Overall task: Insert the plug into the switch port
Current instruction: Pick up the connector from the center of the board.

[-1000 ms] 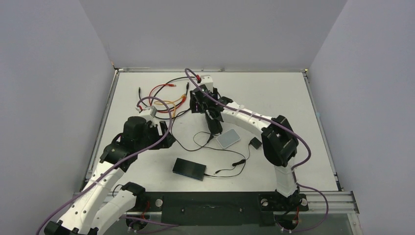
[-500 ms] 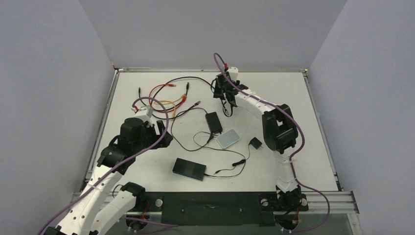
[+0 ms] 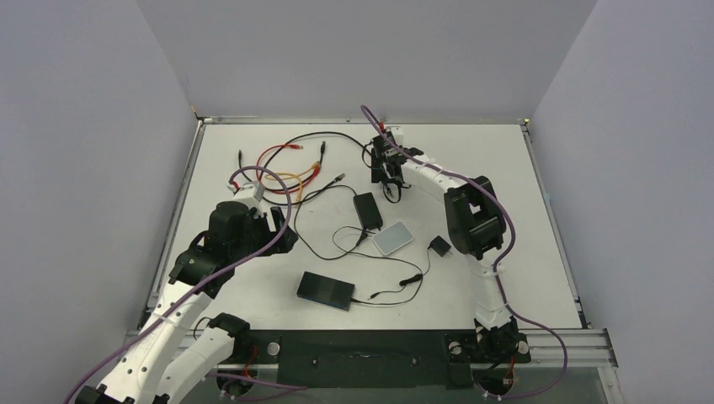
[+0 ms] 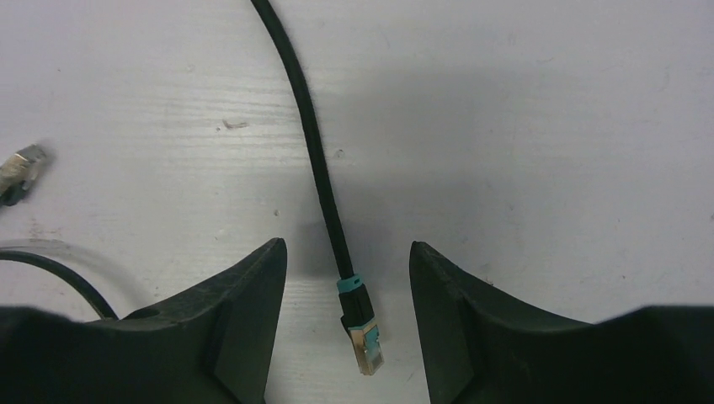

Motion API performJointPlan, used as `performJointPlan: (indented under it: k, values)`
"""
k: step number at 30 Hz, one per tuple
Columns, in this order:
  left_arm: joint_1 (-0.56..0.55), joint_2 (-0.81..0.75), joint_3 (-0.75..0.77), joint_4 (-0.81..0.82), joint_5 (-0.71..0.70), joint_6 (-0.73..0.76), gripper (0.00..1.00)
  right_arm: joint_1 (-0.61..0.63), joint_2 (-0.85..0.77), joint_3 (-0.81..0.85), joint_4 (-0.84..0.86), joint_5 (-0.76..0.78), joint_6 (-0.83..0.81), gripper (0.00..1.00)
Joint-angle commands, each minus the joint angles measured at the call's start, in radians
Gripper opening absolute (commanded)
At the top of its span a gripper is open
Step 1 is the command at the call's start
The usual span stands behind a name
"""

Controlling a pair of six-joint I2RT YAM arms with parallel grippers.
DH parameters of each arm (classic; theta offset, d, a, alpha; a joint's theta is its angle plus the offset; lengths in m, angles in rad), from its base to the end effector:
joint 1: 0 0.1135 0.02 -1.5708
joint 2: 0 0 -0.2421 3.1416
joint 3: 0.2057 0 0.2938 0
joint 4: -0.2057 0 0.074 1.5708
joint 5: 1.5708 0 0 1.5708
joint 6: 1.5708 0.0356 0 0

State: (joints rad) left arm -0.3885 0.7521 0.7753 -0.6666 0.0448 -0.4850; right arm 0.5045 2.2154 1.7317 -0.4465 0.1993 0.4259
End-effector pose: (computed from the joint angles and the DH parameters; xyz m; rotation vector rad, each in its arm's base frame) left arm 0.2002 -0.0837 0.2798 -0.0839 2.2641 -0.5252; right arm 0.4526 0.2418 0.1391 -0.0152 2.4807 0.1474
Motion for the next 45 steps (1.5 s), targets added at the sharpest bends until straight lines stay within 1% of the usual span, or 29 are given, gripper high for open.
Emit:
performJointPlan:
  k: [1, 4, 11, 14, 16, 17, 19, 22, 27, 36, 42, 45]
  values:
    - [0.008, -0.013, 0.018, 0.020, -0.010, 0.009, 0.70, -0.008, 0.015, 0.029, -0.032, -0.005, -0.023, 0.51]
    - [0.007, -0.018, 0.016, 0.019, -0.010, 0.008, 0.70, -0.012, 0.035, 0.038, -0.044, -0.009, -0.023, 0.48]
    - [0.008, -0.019, 0.016, 0.019, -0.013, 0.008, 0.70, -0.015, 0.067, 0.077, -0.066, -0.042, -0.030, 0.27]
    - [0.008, -0.019, 0.016, 0.021, -0.012, 0.007, 0.70, -0.015, 0.076, 0.084, -0.076, -0.043, -0.033, 0.23]
    - [0.008, -0.019, 0.016, 0.019, -0.011, 0.007, 0.70, -0.015, 0.077, 0.085, -0.079, -0.039, -0.038, 0.17]
    - [0.008, -0.020, 0.016, 0.019, -0.011, 0.007, 0.70, -0.015, 0.076, 0.083, -0.079, -0.038, -0.040, 0.10]
    - [0.008, -0.020, 0.016, 0.020, -0.009, 0.007, 0.70, -0.015, 0.070, 0.076, -0.080, -0.032, -0.042, 0.00]
    - [0.008, -0.018, 0.017, 0.021, -0.007, 0.008, 0.70, -0.015, 0.042, 0.053, -0.069, -0.003, -0.040, 0.00]
    - [0.008, -0.022, 0.017, 0.020, -0.006, 0.010, 0.70, -0.016, -0.060, 0.028, -0.038, 0.053, -0.042, 0.00]
    - [0.008, -0.035, 0.015, 0.022, -0.004, 0.010, 0.70, -0.005, -0.262, -0.016, -0.015, 0.232, -0.107, 0.00]
    - [0.008, -0.027, 0.017, 0.022, -0.001, 0.012, 0.70, 0.034, -0.403, -0.006, -0.007, 0.297, -0.173, 0.00]
    - [0.008, -0.035, 0.018, 0.020, -0.010, 0.011, 0.70, 0.078, -0.447, 0.015, -0.003, 0.359, -0.222, 0.00]
